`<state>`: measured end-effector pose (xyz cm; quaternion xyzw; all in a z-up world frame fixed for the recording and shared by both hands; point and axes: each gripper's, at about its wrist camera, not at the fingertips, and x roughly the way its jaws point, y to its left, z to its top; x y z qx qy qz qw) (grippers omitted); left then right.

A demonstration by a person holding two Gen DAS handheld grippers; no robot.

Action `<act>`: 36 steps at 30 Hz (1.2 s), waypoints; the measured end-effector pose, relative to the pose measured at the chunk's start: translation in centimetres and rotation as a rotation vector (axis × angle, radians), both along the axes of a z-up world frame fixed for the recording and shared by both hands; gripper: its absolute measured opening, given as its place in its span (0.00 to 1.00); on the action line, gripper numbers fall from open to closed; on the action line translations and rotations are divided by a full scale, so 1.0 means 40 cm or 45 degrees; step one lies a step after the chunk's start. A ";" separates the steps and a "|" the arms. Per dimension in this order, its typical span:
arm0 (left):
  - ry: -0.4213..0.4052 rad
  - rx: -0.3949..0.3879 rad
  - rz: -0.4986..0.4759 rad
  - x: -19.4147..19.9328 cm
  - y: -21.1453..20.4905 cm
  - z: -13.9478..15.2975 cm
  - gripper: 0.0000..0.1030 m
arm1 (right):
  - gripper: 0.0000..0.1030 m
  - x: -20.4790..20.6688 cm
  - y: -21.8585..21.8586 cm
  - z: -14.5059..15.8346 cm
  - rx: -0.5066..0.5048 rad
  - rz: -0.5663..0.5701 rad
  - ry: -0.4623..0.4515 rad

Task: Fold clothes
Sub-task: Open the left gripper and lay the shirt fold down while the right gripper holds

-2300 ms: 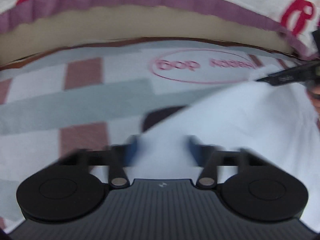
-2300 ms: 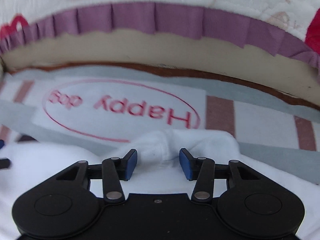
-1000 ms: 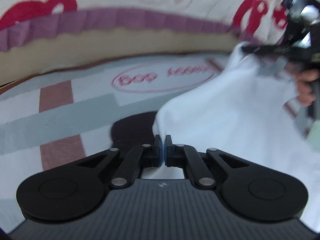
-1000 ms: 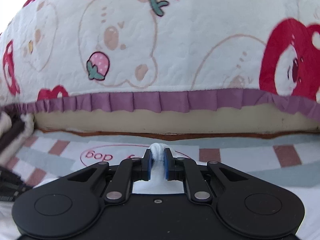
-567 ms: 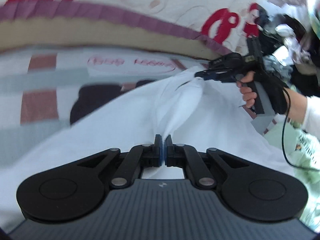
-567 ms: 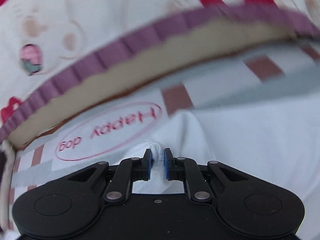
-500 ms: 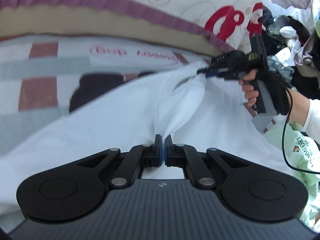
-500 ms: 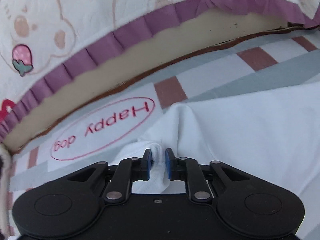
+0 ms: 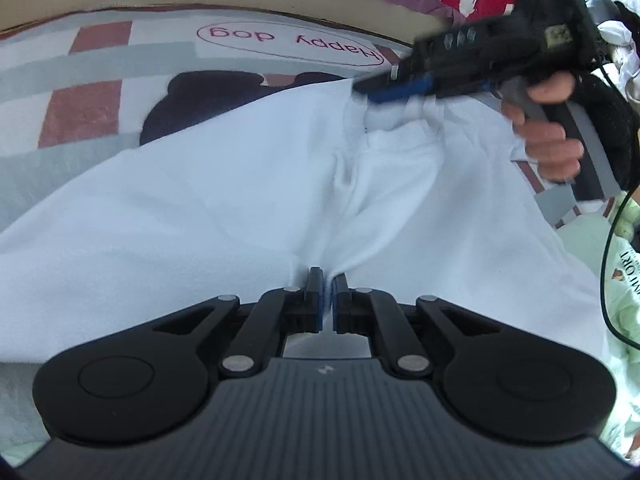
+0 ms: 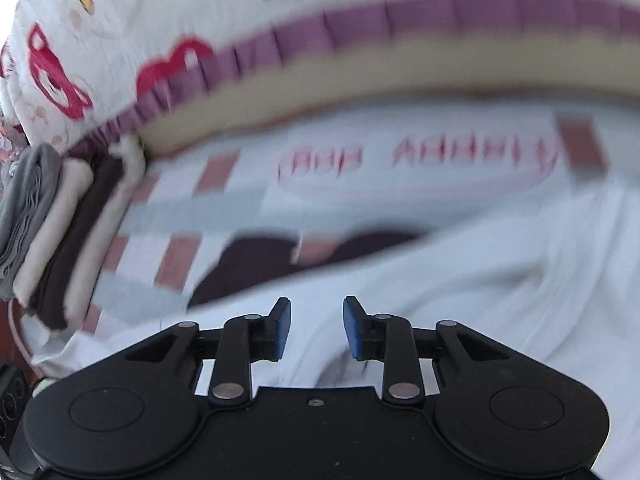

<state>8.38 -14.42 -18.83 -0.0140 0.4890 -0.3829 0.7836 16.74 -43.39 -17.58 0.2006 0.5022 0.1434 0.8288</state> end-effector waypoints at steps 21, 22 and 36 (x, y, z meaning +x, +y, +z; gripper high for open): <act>-0.211 -0.014 0.439 0.003 0.241 0.100 0.39 | 0.10 -0.004 0.087 0.106 0.073 0.314 -0.184; -0.232 -0.001 0.480 0.014 0.260 0.103 0.44 | 0.09 0.010 0.081 0.131 0.065 0.284 -0.238; -0.419 0.224 0.745 0.143 0.458 0.086 0.64 | 0.08 0.212 0.094 0.193 0.019 0.055 -0.503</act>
